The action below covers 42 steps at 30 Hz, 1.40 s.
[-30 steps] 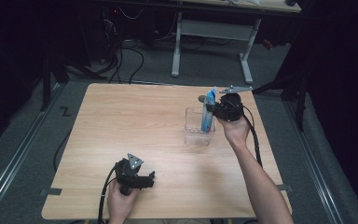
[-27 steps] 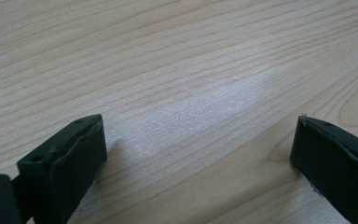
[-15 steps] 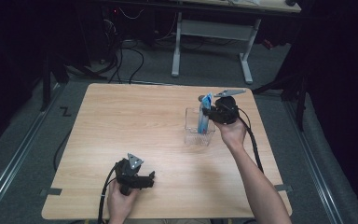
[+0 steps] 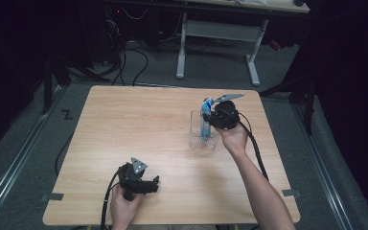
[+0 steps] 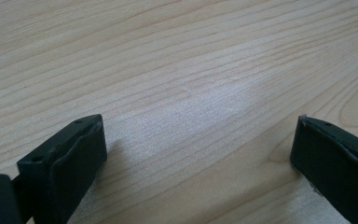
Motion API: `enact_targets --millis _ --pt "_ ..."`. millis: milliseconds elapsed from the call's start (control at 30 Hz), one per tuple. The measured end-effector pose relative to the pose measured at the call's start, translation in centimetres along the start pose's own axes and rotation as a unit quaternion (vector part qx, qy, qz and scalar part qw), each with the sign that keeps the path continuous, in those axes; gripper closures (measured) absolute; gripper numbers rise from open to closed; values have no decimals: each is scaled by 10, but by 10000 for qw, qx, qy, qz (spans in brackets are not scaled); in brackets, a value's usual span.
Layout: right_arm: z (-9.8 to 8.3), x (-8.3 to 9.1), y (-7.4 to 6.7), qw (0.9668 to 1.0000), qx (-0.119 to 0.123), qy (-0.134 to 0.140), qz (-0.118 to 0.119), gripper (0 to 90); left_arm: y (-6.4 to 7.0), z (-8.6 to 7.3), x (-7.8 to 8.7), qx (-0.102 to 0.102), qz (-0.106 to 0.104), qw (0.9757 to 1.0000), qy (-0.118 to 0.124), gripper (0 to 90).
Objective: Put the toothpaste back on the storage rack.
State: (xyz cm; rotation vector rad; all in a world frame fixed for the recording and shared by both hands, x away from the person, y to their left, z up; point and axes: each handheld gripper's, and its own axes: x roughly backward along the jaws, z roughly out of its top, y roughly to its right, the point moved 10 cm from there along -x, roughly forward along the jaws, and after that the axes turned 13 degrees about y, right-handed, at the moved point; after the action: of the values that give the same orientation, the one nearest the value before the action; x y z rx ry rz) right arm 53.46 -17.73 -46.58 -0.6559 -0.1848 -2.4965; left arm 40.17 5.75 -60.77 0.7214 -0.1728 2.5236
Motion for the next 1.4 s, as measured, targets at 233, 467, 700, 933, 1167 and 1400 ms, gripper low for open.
enact_targets --millis 233,467,700,933,1167,1400 --pt "1 -5 3 9997 -217 91 8 720 0 0 0 3 4 10000 4 37" --pt "2 -12 -1 9994 -304 141 25 713 0 0 0 -5 5 10000 -4 37" --pt "3 -20 -10 9994 -276 161 125 688 0 0 0 -4 7 10000 -3 37" --pt "1 -28 -16 9988 -370 171 256 673 -1 0 0 3 18 10000 0 43" --pt "0 -27 -15 9985 -458 120 288 613 -1 0 0 -4 20 10000 -2 43" --pt "3 -16 -9 9979 -491 362 214 521 -1 0 0 -2 23 10000 0 45"
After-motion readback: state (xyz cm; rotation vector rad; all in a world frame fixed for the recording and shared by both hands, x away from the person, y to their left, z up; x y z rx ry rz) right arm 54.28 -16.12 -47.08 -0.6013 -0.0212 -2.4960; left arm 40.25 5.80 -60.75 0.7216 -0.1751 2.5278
